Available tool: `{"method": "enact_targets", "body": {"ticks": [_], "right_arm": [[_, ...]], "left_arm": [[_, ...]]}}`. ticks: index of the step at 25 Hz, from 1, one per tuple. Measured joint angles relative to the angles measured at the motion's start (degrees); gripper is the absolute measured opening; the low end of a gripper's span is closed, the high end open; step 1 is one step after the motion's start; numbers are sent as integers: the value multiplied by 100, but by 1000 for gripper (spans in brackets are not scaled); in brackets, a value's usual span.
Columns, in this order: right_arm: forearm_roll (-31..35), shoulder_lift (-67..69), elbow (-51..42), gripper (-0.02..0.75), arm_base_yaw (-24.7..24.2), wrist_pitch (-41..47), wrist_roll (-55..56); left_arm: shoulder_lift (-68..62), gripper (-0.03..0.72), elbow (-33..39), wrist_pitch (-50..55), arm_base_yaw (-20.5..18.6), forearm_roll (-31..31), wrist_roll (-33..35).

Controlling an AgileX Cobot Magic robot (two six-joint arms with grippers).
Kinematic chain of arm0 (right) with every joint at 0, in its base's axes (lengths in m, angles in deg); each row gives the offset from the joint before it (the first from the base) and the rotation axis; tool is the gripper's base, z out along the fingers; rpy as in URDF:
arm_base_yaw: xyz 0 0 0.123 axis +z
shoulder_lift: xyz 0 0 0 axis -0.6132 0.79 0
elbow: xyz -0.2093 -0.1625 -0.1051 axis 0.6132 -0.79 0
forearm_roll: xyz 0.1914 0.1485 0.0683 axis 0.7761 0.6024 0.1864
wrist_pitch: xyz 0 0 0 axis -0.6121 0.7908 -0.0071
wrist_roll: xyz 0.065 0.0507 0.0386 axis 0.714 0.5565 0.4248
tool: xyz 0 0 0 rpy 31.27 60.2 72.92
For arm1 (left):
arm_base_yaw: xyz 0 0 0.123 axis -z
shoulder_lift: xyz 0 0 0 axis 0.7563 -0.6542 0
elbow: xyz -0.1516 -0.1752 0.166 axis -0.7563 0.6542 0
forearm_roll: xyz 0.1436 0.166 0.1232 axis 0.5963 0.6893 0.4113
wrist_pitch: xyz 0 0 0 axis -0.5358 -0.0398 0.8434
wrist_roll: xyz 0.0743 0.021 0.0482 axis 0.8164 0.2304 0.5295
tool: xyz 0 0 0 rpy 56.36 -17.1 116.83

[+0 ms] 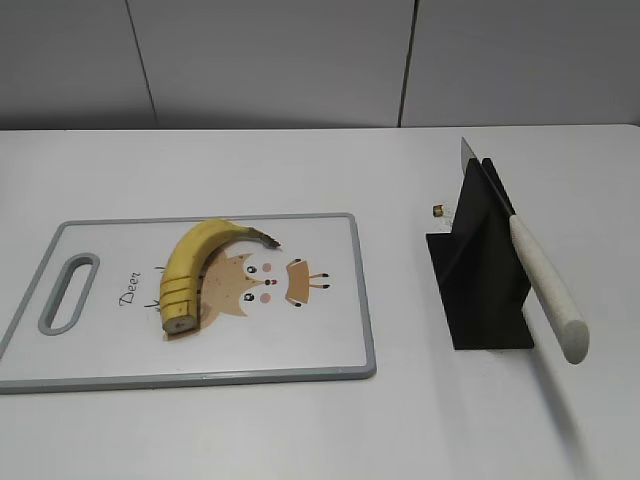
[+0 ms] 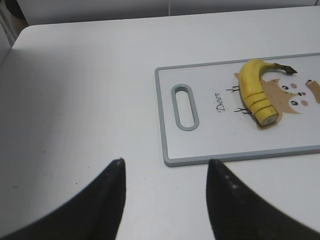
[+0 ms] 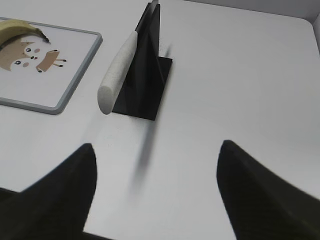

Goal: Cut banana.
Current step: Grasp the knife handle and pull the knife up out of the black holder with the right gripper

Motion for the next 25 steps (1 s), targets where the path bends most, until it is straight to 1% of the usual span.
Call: {"method": "enact_targets", "body": {"ticks": [25], "right_arm": [[11,0,0,569,0,0,0]], "left_arm": [[0,505,0,0,0,0,0]]}}
